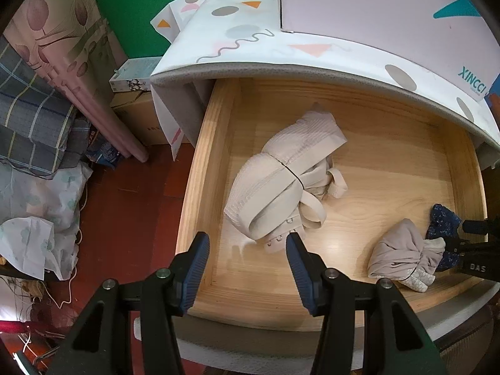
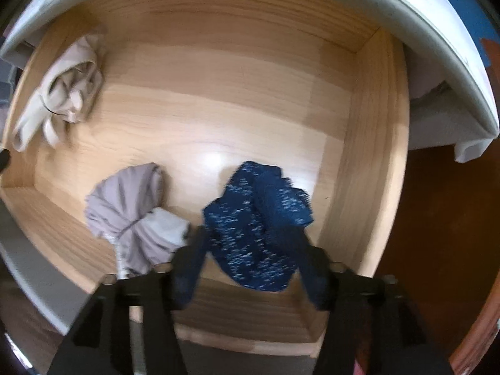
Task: Take underwear out of drawer
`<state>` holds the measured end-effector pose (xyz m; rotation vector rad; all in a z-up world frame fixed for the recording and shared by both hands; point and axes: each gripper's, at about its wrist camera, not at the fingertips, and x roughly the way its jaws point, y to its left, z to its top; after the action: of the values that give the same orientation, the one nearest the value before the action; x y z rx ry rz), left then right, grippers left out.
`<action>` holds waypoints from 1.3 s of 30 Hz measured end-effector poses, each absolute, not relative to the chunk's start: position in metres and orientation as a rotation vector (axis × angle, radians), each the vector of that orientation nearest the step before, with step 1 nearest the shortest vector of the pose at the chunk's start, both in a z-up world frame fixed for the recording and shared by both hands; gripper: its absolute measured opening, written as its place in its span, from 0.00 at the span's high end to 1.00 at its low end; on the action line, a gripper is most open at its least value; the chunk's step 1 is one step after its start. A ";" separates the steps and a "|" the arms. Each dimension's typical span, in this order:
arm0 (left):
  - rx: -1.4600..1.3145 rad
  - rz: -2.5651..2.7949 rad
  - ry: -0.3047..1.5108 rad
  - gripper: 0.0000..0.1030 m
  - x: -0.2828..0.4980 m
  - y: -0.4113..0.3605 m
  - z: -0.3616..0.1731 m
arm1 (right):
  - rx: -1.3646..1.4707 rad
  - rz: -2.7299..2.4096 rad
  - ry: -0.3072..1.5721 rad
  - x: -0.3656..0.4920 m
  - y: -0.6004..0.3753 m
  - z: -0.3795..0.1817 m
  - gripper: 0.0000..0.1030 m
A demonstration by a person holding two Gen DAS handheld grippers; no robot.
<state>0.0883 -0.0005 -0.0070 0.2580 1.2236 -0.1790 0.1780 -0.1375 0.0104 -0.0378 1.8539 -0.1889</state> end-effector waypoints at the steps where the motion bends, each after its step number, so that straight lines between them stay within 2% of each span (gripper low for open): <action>1: 0.260 -0.180 1.222 0.49 0.088 -0.001 -0.007 | -0.040 -0.188 1.865 0.178 -0.139 0.007 0.46; 9: 0.225 -0.180 1.235 0.49 0.090 0.003 -0.009 | -0.043 -0.168 1.920 0.188 -0.138 -0.017 0.46; 13: 0.218 -0.184 1.237 0.49 0.090 0.004 -0.009 | -0.046 -0.158 1.934 0.191 -0.137 -0.023 0.39; 16: 0.211 -0.185 1.243 0.49 0.090 0.005 -0.009 | -0.076 -0.138 1.965 0.191 -0.129 -0.033 0.38; 18: 0.207 -0.183 1.246 0.49 0.091 0.006 -0.010 | -0.045 -0.127 1.967 0.192 -0.131 -0.034 0.44; 20: 0.200 -0.183 1.247 0.49 0.091 0.007 -0.010 | -0.041 -0.126 1.959 0.196 -0.133 -0.034 0.59; 23: 0.194 -0.179 1.254 0.49 0.091 0.007 -0.010 | -0.054 -0.120 1.951 0.195 -0.134 -0.030 0.68; 31: 0.185 -0.177 1.256 0.49 0.092 0.009 -0.010 | -0.038 -0.130 1.905 0.202 -0.132 -0.006 0.71; 39: 0.178 -0.180 1.261 0.49 0.093 0.010 -0.011 | -0.036 -0.134 1.809 0.223 -0.140 0.051 0.71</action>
<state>0.0931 0.0100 -0.0112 0.1778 1.2607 -0.1800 0.2230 -0.1403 0.0508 -0.0358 1.8090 -0.1337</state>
